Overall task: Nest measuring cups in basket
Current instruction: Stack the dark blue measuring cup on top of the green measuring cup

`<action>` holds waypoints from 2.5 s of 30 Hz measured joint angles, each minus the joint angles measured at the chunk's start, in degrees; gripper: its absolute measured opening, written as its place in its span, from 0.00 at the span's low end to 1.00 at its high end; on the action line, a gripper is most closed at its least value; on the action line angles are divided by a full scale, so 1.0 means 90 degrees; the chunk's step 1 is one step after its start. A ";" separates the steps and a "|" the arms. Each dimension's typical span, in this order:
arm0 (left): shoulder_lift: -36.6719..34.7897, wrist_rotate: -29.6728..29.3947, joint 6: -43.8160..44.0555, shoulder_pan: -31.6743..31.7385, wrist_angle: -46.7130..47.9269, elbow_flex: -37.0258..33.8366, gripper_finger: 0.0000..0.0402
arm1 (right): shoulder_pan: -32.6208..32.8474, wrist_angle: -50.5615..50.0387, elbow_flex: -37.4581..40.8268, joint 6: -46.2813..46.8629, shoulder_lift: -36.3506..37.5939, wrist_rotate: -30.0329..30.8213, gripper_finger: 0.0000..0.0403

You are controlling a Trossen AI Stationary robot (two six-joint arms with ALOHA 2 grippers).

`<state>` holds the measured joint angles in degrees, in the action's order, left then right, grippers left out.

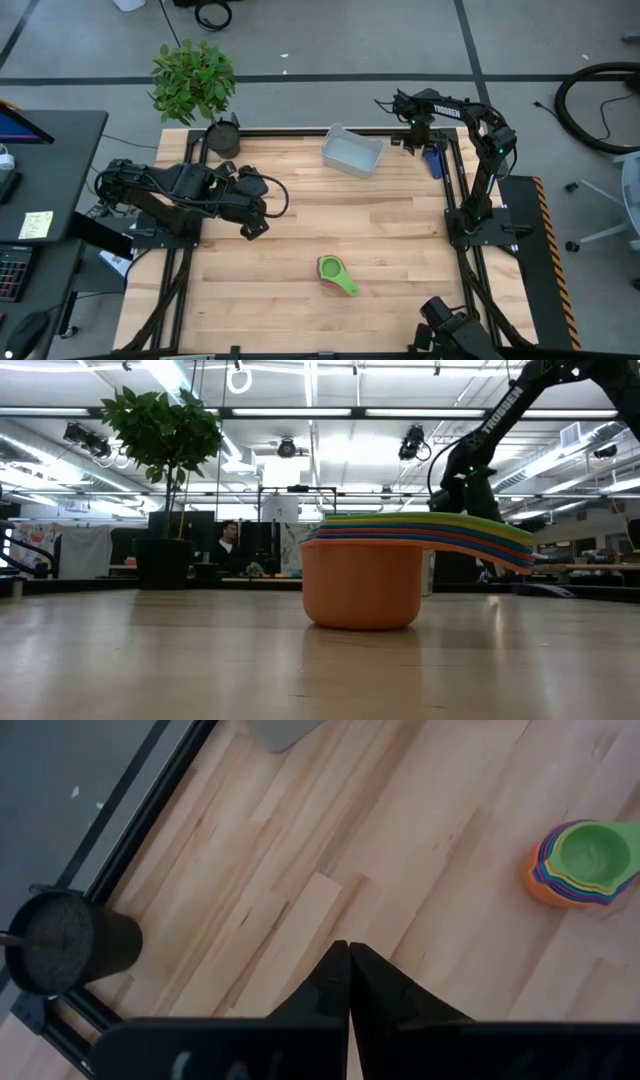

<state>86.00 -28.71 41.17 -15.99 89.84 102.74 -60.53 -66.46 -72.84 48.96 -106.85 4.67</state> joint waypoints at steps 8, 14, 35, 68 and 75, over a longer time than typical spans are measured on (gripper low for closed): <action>0.0002 -0.0052 -0.0164 0.0000 0.0002 0.0002 0.01 | 0.0004 0.0083 0.0227 0.0755 -0.0002 0.0330 0.36; 0.0001 -0.0062 -0.0220 0.0000 0.0007 0.0001 0.01 | 0.0021 0.0401 0.0280 0.1261 -0.0002 0.0707 0.36; 0.0002 0.0224 0.0215 -0.0127 0.0017 0.0000 0.01 | -0.0028 0.0977 0.0357 0.2423 -0.0002 0.1584 0.36; 0.0001 0.0225 0.0521 -0.0143 0.0019 0.0000 0.01 | 0.0427 0.1703 0.1047 0.2126 -0.0002 0.2703 0.06; 0.0001 0.0226 0.0521 -0.0143 0.0019 0.0000 0.01 | 0.0427 0.1794 0.1083 0.2184 -0.0002 0.2763 0.03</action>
<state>86.01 -26.68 45.87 -17.28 90.02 102.74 -56.69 -50.32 -63.09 68.62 -106.87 29.54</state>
